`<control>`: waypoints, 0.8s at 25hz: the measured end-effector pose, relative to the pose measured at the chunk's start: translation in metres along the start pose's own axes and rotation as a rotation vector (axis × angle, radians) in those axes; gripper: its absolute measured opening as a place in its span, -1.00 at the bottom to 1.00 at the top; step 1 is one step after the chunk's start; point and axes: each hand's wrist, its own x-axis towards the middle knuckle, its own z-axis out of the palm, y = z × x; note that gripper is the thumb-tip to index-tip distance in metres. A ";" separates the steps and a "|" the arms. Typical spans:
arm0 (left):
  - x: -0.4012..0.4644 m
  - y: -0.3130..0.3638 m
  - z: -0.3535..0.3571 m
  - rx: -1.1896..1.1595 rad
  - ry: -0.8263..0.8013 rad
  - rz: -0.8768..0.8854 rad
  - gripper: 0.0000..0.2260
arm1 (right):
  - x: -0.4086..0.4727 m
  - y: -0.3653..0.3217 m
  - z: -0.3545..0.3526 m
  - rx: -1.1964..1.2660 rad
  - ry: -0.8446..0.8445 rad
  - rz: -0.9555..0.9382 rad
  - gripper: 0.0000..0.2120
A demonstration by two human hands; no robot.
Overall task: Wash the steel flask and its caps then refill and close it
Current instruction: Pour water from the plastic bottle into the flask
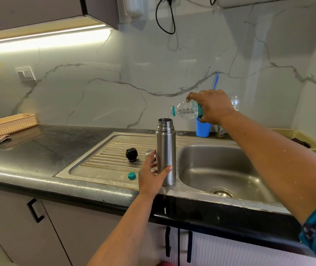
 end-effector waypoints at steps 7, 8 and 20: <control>0.001 -0.001 0.000 -0.002 0.001 0.005 -0.30 | 0.001 -0.002 0.003 -0.012 -0.006 -0.012 -0.30; 0.001 0.000 0.000 0.003 -0.001 0.009 -0.31 | 0.001 -0.001 0.003 -0.011 -0.006 -0.012 -0.30; 0.000 0.001 0.000 0.009 -0.001 0.018 -0.33 | 0.001 -0.002 0.003 0.002 0.000 -0.007 -0.29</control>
